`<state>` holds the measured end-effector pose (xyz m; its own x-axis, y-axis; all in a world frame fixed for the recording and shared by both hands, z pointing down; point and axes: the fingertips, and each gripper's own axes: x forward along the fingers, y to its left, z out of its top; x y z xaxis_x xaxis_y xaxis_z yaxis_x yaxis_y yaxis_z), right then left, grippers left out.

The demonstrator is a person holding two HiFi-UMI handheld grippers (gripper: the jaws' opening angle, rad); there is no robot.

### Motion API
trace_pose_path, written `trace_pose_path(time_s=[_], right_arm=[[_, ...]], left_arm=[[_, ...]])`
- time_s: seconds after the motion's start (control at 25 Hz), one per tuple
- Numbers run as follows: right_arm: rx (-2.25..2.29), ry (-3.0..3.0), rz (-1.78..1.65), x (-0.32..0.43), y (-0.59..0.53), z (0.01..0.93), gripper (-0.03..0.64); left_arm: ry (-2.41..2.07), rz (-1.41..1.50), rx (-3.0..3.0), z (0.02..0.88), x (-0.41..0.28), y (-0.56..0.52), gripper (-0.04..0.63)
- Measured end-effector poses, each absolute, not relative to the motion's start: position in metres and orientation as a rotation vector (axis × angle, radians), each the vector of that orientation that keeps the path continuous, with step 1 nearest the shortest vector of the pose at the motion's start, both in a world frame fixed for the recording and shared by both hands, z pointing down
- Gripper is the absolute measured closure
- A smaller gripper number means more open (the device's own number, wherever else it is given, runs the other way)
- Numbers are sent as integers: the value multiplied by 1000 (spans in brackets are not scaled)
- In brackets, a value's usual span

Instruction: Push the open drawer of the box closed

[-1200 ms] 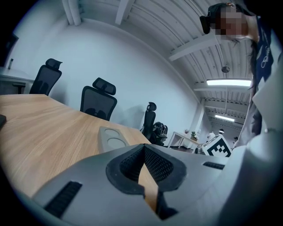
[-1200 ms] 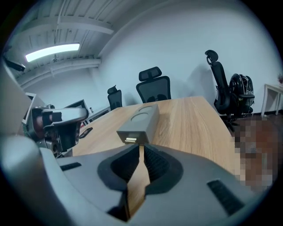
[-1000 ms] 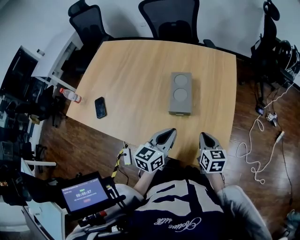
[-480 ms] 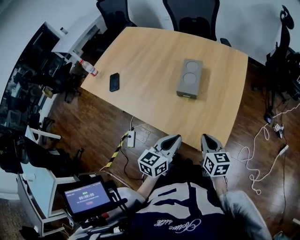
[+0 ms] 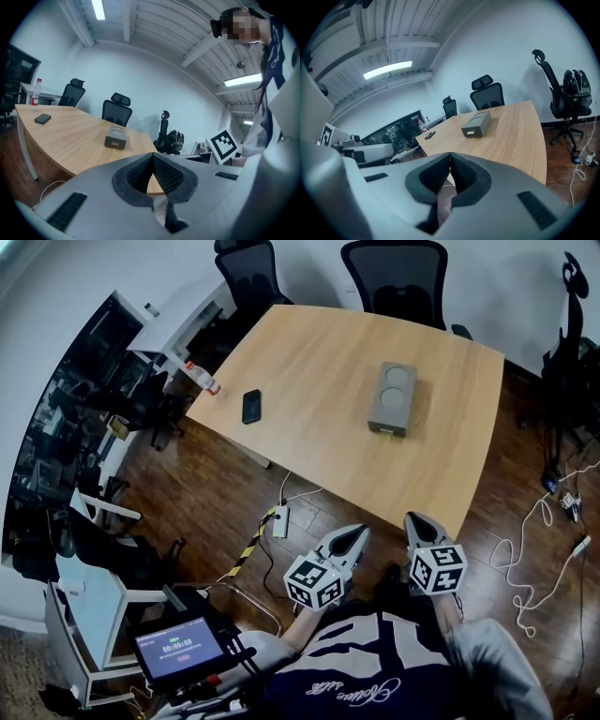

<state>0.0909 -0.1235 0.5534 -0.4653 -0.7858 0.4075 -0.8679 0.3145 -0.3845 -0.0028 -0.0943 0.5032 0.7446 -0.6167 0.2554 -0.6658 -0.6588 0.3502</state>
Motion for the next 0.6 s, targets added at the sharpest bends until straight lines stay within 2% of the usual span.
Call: trace_pose_path(time_s=[0.6], right_arm=[[1417, -2511, 749, 33, 27, 526, 618]], left_arm=[[-1110, 106, 2410, 522, -50, 86, 594]])
